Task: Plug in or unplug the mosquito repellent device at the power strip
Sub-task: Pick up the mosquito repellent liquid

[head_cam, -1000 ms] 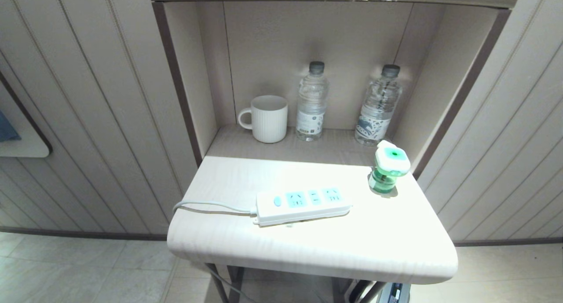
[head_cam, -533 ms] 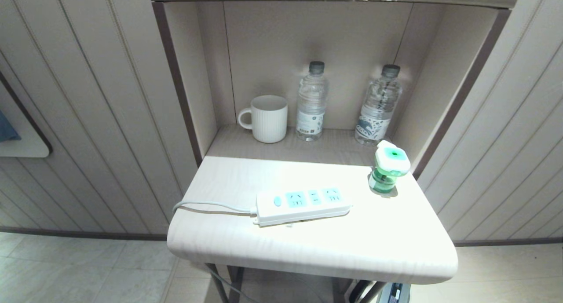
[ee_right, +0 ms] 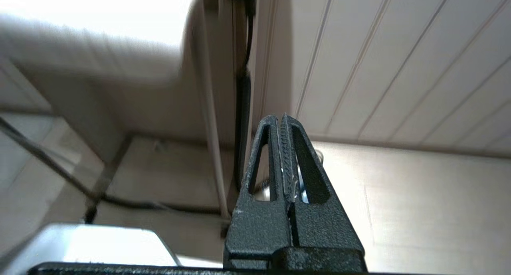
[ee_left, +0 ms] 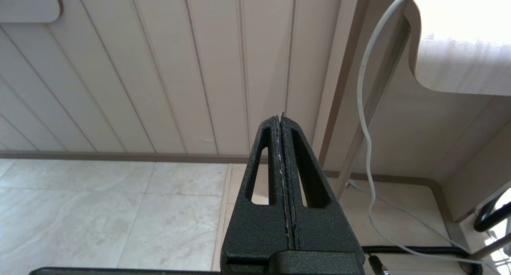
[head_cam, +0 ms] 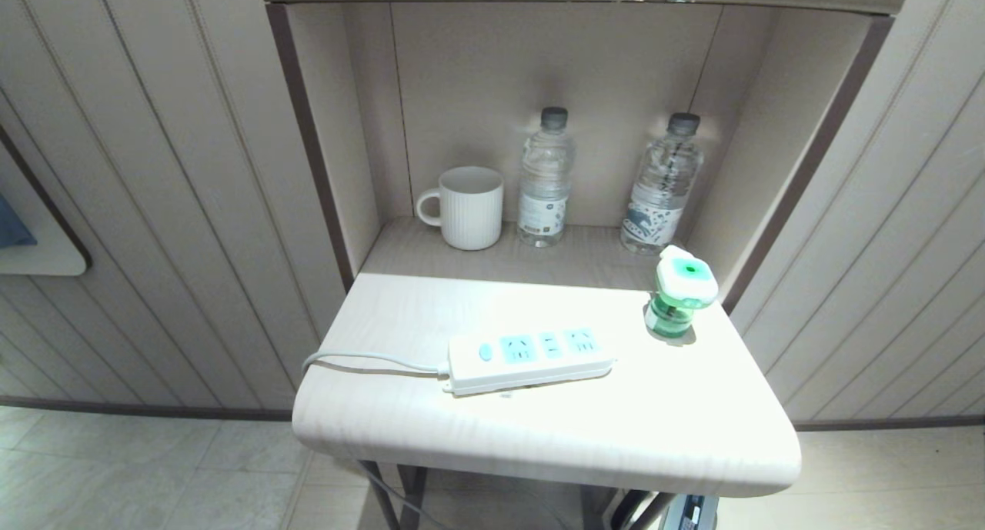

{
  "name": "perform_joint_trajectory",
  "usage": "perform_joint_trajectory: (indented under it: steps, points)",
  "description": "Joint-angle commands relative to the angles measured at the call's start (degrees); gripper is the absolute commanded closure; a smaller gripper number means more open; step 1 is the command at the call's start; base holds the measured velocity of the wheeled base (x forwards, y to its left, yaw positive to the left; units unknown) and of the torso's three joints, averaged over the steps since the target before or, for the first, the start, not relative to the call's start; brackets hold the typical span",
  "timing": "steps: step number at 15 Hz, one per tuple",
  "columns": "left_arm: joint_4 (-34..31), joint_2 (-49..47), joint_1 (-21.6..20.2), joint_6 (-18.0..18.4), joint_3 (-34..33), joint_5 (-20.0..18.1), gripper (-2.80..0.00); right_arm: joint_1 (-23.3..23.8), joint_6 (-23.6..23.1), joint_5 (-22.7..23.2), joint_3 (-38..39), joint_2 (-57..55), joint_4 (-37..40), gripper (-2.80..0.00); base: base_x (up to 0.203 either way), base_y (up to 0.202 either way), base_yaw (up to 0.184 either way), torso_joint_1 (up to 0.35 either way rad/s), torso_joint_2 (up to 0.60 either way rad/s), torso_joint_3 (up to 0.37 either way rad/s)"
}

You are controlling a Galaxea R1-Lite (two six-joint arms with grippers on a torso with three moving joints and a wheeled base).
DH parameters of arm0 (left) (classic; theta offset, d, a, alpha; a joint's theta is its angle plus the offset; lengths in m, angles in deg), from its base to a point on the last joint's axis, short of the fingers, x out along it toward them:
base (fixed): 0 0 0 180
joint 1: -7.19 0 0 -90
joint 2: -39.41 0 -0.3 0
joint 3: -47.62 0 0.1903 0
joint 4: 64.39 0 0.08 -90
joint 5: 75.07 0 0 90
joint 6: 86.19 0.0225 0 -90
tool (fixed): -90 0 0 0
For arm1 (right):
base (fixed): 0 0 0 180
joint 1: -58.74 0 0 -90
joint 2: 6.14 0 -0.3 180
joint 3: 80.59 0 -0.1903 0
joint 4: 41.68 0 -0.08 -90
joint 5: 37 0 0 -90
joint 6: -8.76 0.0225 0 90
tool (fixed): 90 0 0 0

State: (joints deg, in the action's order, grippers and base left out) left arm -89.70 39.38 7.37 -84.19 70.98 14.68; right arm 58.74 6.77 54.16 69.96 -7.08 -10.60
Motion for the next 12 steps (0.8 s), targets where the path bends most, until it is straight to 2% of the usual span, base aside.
perform_joint_trajectory:
  steps: [1, 4, 6, 7, 8, 11, 12]
  points:
    - [0.0, 0.0, 0.0, 0.0, 0.0, 0.0, 0.0, 0.0, 0.0, 0.2, -7.9, -3.1, 0.8, 0.0, 0.0, 0.0, 0.0, 0.0, 0.0, 0.0]
    - [0.0, 0.0, 0.0, 0.0, 0.0, 0.0, 0.0, 0.0, 2.0, 1.6, -24.1, -14.8, 3.4, 0.0, 0.0, 0.0, 0.0, 0.0, 0.0, 0.0]
    - [0.0, 0.0, 0.0, 0.0, 0.0, 0.0, 0.0, 0.2, 6.5, 4.5, -35.7, -22.2, 4.8, 0.0, 0.0, 0.0, 0.0, 0.0, 0.0, 0.0]
    - [0.0, 0.0, 0.0, 0.0, 0.0, 0.0, 0.0, 0.3, 9.2, 7.5, -42.1, -26.2, 7.0, 0.0, 0.0, 0.0, 0.0, 0.0, 0.0, 0.0]
    - [0.0, 0.0, 0.0, 0.0, 0.0, 0.0, 0.0, 0.4, 11.2, 11.5, -47.2, -29.5, 10.2, 0.0, 0.0, 0.0, 0.0, 0.0, 0.0, 0.0]
    - [0.0, 0.0, 0.0, 0.0, 0.0, 0.0, 0.0, 0.4, 17.7, 29.6, -62.0, -40.1, 26.4, 0.0, 0.0, 0.0, 0.0, 0.0, 0.0, 0.0]
    - [0.0, 0.0, 0.0, 0.0, 0.0, 0.0, 0.0, 0.4, 19.0, 33.9, -65.3, -43.6, 31.5, 0.0, 0.0, 0.0, 0.0, 0.0, 0.0, 0.0]
